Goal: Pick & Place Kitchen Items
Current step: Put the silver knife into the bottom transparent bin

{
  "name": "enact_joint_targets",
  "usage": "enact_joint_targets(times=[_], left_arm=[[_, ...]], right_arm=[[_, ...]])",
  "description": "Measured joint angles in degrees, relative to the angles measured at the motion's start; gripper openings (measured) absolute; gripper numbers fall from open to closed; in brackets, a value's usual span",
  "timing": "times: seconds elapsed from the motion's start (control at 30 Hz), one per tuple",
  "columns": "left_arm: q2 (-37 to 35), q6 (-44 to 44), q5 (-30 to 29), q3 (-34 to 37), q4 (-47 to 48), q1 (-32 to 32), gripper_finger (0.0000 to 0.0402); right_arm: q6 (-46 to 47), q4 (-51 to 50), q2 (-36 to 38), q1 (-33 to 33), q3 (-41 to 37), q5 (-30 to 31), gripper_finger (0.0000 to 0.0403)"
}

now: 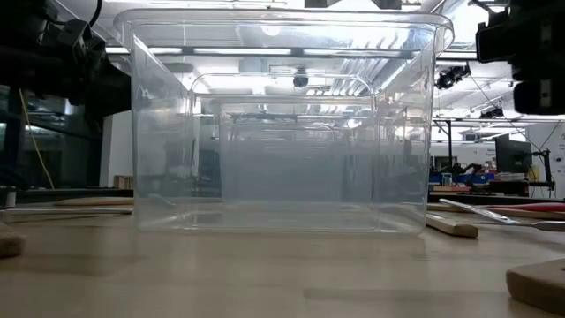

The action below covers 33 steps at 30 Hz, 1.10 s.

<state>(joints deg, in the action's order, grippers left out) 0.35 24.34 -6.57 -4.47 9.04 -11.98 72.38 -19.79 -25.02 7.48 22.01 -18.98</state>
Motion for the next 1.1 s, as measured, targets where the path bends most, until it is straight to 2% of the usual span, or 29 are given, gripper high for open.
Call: enact_joint_targets(times=[0.17, 0.37, 0.5, 0.67, 0.87, 1.1], left_arm=[[0.01, 0.0, 0.01, 0.0, 0.0, -0.01, 0.0143], [-0.01, 0.0, 0.01, 0.0, 0.0, -0.01, 0.0143], [0.02, 0.0, 0.01, -0.02, 0.01, 0.0, 0.0143], [0.0, 0.0, -0.01, -0.02, 0.01, 0.01, 0.0143], [0.01, 0.0, 0.01, 0.0, 0.0, -0.01, 0.0143], [0.02, 0.0, 0.01, -0.01, 0.01, 0.01, 0.0143]], right_arm=[[2.95, 0.0, -2.87, 5.27, 1.94, 0.96, 0.0135], [2.98, 5.5, -7.81, 12.08, 2.16, 9.04, 0.0135], [3.21, 7.56, -12.5, 14.53, 2.25, 10.58, 0.0135], [7.58, 1.58, -18.91, 17.48, 6.13, 13.11, 0.0135], [12.61, -9.99, -26.88, 20.1, 14.64, 17.62, 0.0127], [17.98, -19.32, -37.16, 22.27, 22.01, 18.1, 0.0104]])
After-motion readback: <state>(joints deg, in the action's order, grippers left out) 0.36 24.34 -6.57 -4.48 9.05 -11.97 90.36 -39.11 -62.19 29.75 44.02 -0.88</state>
